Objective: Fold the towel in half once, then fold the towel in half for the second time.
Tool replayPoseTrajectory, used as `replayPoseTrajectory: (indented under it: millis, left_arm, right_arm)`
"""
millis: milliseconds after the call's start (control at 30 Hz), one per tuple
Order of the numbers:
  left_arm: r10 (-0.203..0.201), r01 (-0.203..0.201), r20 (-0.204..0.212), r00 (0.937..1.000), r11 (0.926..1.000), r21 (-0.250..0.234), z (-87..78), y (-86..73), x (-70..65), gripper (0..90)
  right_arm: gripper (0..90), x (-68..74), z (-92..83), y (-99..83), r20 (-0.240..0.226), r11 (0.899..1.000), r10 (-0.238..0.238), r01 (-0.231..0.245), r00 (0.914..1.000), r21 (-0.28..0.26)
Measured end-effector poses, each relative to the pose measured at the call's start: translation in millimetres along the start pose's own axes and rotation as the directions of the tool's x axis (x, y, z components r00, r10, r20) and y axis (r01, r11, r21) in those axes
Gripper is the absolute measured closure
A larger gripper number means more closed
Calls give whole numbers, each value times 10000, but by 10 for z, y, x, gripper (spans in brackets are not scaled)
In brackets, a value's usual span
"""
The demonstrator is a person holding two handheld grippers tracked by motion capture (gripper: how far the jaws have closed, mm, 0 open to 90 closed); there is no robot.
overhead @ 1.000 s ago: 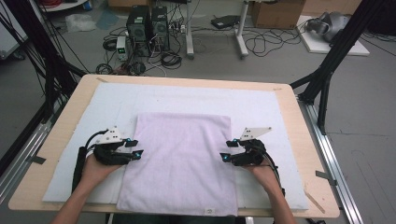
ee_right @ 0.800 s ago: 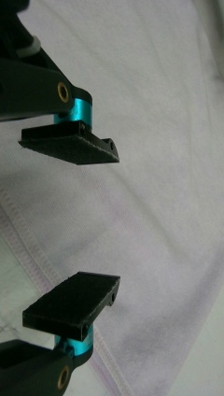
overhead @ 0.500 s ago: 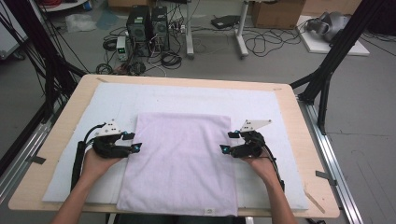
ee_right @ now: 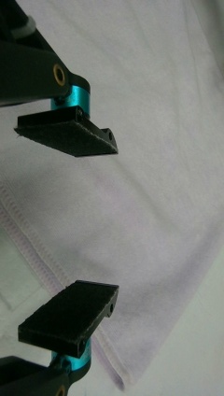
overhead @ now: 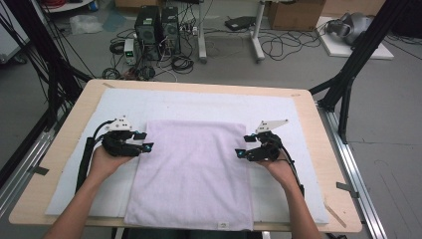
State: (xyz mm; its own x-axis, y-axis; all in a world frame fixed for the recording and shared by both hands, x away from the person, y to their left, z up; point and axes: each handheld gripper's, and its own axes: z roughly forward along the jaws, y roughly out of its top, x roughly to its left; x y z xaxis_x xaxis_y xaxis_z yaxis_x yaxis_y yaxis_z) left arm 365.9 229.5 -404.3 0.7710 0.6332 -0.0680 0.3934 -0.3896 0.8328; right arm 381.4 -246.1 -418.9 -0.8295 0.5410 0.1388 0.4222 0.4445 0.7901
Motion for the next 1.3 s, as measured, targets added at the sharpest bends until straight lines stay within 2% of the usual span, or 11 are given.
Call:
replayPoseTrajectory:
  millis: [33,233,467,567,633,733,833,967,1067,1167,1300]
  left_arm:
    - [-20,20,4,10000,9999,127,2,18,17,467]
    - [8,-8,-75,10000,10000,92,7,162,109,470]
    - [-37,41,-307,9995,9999,125,-12,388,298,470]
    - [-130,135,-358,9993,9998,134,-21,450,372,472]
    - [-195,200,-372,9991,9997,139,-18,471,420,471]
    - [-399,406,-503,9979,9991,134,4,438,501,471]
    - [-536,560,-588,9968,9976,405,51,383,571,463]
    - [-634,660,-764,9951,9973,313,121,344,627,465]
    - [-729,763,-925,9930,9965,341,192,313,675,477]
    - [-1073,1117,-972,9895,9929,413,276,261,728,484]
    - [-1179,1275,-1131,9866,9885,814,390,189,786,484]
  right_arm:
    - [257,-6,1,27,54,10000,-78,78,10000,6]
    - [257,-79,26,157,43,9999,-141,140,9999,92]
    - [258,-212,20,375,258,9985,-386,375,9989,405]
    - [259,-269,19,495,339,9982,-444,430,9984,419]
    - [268,-306,17,545,446,9985,-502,493,9977,223]
    - [265,-386,51,601,618,9985,-375,350,9974,416]
    - [266,-446,93,593,751,9996,-191,175,9970,221]
    - [266,-502,192,539,888,9976,-158,97,9959,687]
    - [268,-540,230,515,953,9973,-139,69,9954,727]
    - [269,-601,265,484,1118,9976,-80,2,9937,692]
    - [270,-687,335,419,1343,9957,48,-171,9909,908]
